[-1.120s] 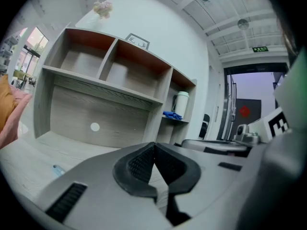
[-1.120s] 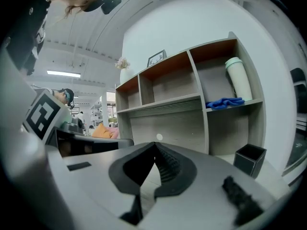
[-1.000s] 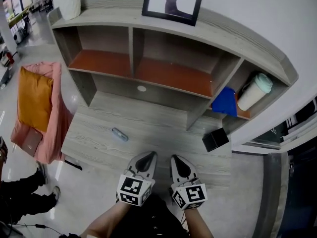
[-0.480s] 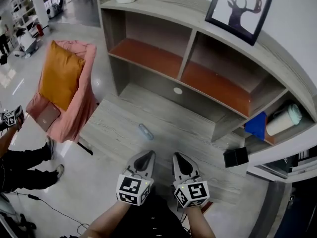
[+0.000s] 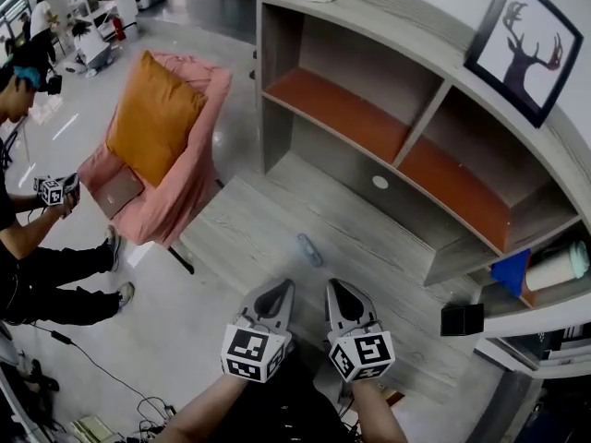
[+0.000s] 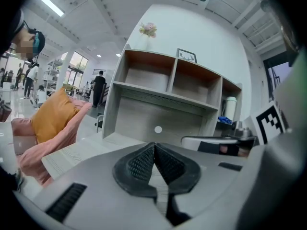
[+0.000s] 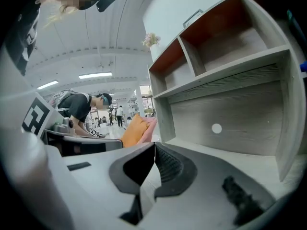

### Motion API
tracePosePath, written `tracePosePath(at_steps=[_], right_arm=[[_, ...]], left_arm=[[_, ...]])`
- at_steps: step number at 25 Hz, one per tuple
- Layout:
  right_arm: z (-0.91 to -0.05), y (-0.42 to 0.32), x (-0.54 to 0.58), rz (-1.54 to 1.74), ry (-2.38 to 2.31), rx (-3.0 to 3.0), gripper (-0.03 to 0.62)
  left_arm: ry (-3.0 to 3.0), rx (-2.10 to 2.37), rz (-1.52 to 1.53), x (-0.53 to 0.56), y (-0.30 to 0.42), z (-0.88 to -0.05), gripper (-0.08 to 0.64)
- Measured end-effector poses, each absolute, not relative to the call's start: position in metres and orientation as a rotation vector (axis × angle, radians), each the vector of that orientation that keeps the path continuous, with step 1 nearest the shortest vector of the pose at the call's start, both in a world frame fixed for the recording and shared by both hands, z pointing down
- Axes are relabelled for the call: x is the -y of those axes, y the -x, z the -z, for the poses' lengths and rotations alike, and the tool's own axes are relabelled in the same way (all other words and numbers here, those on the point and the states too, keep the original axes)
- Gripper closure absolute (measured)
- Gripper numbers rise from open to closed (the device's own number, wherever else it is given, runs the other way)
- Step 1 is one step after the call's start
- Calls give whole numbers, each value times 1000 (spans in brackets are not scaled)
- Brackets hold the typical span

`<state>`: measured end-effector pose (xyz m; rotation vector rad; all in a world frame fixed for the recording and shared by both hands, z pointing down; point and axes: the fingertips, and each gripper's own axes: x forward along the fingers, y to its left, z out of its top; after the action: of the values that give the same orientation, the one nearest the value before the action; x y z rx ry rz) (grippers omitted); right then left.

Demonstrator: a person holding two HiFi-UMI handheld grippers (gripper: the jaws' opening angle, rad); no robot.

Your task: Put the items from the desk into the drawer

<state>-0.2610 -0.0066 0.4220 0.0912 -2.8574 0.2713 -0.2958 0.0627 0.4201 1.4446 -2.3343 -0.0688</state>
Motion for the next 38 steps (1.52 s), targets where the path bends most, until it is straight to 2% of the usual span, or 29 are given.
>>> tracePosePath(at_steps=[14, 15, 16, 18, 31, 38], right_arm=[[-466, 304, 13, -276, -11, 2729, 577], [-470, 306, 13, -279, 1, 2714, 560], [-474, 309, 13, -283, 15, 2699, 500], [-483, 314, 13, -284, 36, 2672, 466], [-532, 342, 24, -245, 93, 2519, 388], [-565, 352, 34, -214, 86, 2407, 379]], left_arm=[[-1431, 2306, 29, -55, 329, -448, 551], [-1437, 2301, 26, -53, 331, -450, 551], [-1441, 2297, 24, -50, 333, -452, 551], [-1445, 2288, 20, -45, 338, -456, 551], [-1390, 2243, -28, -34, 369, -505, 551], [-1349, 2210, -35, -27, 385, -532, 551]])
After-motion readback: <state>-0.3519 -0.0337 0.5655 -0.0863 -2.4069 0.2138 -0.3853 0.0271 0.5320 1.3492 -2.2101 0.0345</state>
